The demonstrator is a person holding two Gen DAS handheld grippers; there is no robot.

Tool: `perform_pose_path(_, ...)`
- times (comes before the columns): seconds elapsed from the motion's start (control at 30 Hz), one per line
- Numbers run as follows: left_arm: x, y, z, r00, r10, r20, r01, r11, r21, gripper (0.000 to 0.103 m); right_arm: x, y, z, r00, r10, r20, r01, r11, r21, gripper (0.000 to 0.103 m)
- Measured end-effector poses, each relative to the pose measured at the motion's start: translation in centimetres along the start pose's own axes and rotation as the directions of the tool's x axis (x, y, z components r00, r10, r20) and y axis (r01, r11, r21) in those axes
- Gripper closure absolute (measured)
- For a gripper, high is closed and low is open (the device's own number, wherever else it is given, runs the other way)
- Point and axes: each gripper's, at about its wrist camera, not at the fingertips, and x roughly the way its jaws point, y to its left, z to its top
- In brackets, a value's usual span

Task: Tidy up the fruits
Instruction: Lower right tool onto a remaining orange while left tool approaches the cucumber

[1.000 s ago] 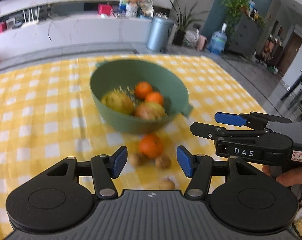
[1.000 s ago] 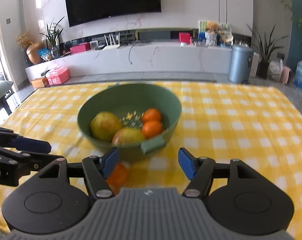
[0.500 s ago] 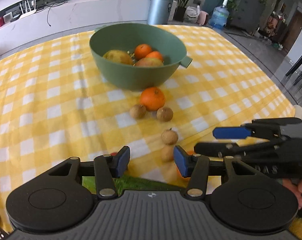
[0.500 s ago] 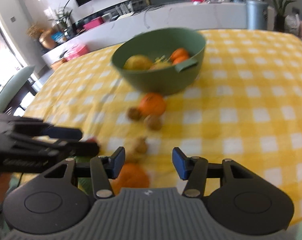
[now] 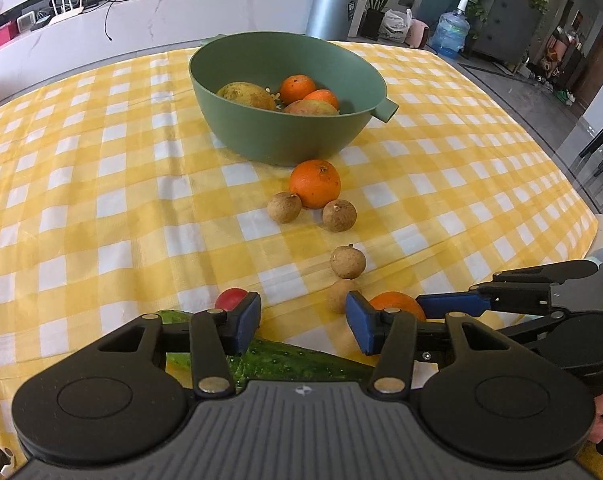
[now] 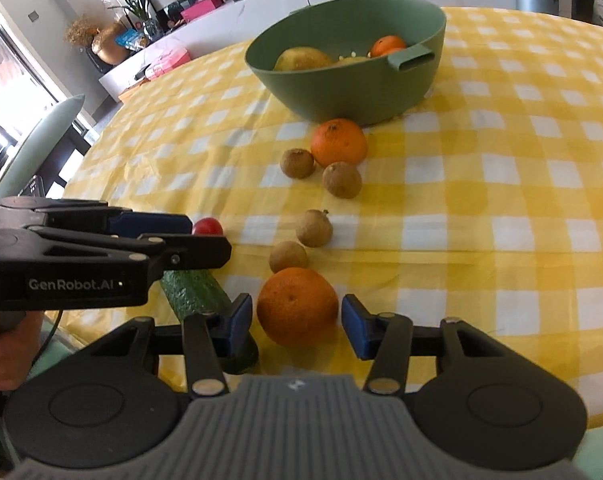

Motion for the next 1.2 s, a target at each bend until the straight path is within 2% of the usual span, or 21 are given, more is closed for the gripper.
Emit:
perform_pose_path(0.3, 0.0, 0.1, 0.0, 1.0, 0.001, 0.005, -0.001, 1.0, 0.001, 0.045, 0.1, 0.2, 0.0, 1.0, -0.011, -0.001, 0.011, 1.0, -0.015, 0.061)
perform_pose_path(0.5, 0.0, -0.2, 0.4, 0.999, 0.005, 0.054, -0.006, 1.0, 0.02, 0.045, -1.2, -0.7, 0.7, 0.997, -0.042, 0.057, 0.042, 0.999, 0.015, 0.062)
perform_pose_path(0.7, 0.3, -0.7, 1.4, 0.99, 0.009, 0.141, -0.013, 0.999, 0.03, 0.045, -1.9, -2.0, 3.0, 0.986, -0.124, 0.109, 0.123, 0.992, 0.015, 0.062)
perform_pose_path(0.87, 0.9, -0.7, 2.7, 0.978, -0.013, 0.207, 0.009, 1.0, 0.02, 0.045, -1.7, -2.5, 4.6, 0.959, -0.234, 0.161, 0.242, 0.97, -0.033, 0.062)
perform_pose_path(0.97, 1.8, -0.8, 3.4, 0.977, -0.015, 0.211, 0.009, 0.999, 0.031, 0.045, -1.2, -3.6, 5.1, 0.962, -0.229, 0.151, 0.229, 0.973, 0.015, 0.062)
perform_pose_path(1.2, 4.1, -1.9, 4.5, 0.979, 0.02, 0.204, -0.041, 0.994, 0.103, 0.045, 0.0, -5.0, 5.2, 0.969, -0.219, 0.117, 0.209, 0.974, 0.086, 0.062)
